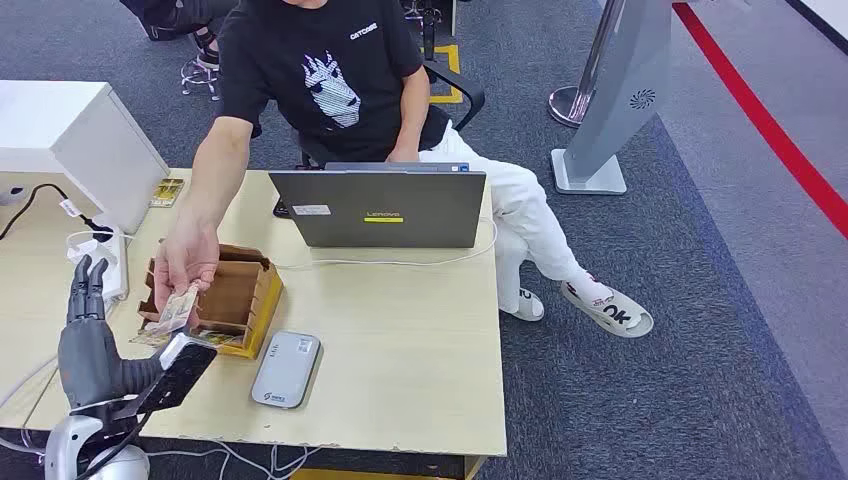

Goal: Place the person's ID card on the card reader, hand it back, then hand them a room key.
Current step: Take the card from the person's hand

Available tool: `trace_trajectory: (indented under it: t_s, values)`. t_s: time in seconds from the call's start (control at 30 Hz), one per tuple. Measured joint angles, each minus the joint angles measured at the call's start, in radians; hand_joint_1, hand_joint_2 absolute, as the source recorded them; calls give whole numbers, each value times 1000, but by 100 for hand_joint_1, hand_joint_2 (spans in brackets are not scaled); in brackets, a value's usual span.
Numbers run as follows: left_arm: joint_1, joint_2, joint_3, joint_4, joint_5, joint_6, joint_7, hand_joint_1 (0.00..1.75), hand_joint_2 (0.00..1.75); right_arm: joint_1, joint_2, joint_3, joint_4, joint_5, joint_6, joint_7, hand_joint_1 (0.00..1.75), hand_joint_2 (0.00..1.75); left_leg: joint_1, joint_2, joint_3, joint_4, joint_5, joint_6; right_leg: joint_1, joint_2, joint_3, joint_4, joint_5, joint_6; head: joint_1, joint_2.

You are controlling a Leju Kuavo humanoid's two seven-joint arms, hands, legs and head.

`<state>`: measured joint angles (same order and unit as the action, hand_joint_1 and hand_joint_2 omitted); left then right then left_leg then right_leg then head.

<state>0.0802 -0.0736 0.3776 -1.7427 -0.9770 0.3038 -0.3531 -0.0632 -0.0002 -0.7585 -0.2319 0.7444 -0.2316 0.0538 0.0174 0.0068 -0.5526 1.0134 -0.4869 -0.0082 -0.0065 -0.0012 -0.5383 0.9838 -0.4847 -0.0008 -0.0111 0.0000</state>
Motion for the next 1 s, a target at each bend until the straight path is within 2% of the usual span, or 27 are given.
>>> trace_trajectory:
  t_s: [0.07, 0.2, 0.23, 0.7, 1.0]
  values:
    - [4, 5, -21, -6, -24, 10, 9, 0, 175, 0, 1, -4, 0, 1, 0, -1, 0, 175, 0, 0, 0, 0, 0, 0, 0, 0, 0, 0, 0, 0, 0, 0]
    - [25, 28, -111, -34, -128, 55, 50, 171, 175, 0, 4, -22, 0, 11, 0, -8, 0, 175, 0, 0, 0, 0, 0, 0, 0, 0, 0, 0, 0, 0, 0, 0]
    - [31, 34, -134, -41, -154, 66, 60, 175, 175, 0, 5, -26, 0, 12, 0, -10, 0, 175, 0, 0, 0, 0, 0, 0, 0, 0, 0, 0, 0, 0, 0, 0]
    - [87, 83, -369, -106, -457, 185, 157, 175, 175, -2, 14, -94, -1, 59, 0, -23, 0, 175, 0, -1, 0, 0, 0, 0, 0, -1, 0, 0, 0, 0, 0, 0]
    - [96, 114, -444, -103, -482, 141, 177, 175, 175, -5, 19, -130, -1, 85, 0, -30, 0, 175, 0, -1, 0, 0, 0, 0, 0, -1, 0, 0, 0, 0, 0, 0]
